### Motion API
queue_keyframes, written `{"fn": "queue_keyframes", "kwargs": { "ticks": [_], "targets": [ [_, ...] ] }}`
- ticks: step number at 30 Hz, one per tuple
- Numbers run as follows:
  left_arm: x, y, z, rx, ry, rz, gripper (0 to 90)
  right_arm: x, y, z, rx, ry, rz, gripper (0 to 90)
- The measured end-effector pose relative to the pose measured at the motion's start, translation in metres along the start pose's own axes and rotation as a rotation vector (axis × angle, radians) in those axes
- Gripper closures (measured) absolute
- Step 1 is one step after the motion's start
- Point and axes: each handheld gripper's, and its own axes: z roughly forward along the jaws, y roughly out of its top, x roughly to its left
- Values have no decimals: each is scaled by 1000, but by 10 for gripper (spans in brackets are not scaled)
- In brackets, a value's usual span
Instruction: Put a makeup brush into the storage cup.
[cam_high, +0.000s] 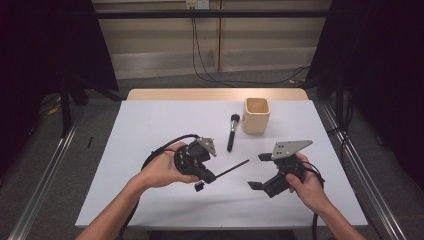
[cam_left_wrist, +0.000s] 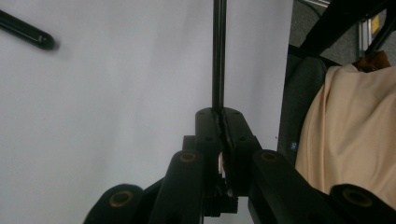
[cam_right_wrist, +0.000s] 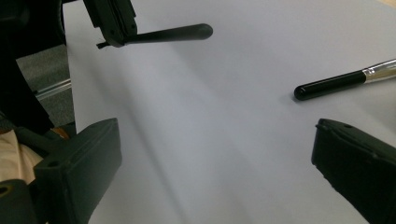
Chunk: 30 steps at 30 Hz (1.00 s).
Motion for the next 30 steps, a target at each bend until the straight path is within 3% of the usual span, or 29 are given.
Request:
{"fn": "queue_keyframes", "kwargs": {
  "ticks": [12,17,24,27,28,29,30],
  "targets": [
    [0,-1,6,73,-30,23,862,-1,12,14,102,93,-89,18],
    [1,0,5,75,-35,24,862,1,17,19,155,120,-115,23],
    [2,1,-1,107,-21,33,862,-1,26,23,213,130,-131,36],
    [3,0,-3,96,-23,6,861,-2,30,25,241,136,-140,36],
    [5,0,-3,114,-23,26,861,-2,31,26,248,143,-140,38],
    [4,-1,-2,109,-22,12,862,-2,32,27,254,153,-143,43],
    [4,0,-2,128,-22,26,862,-3,32,29,264,167,-142,49]
  ]
}}
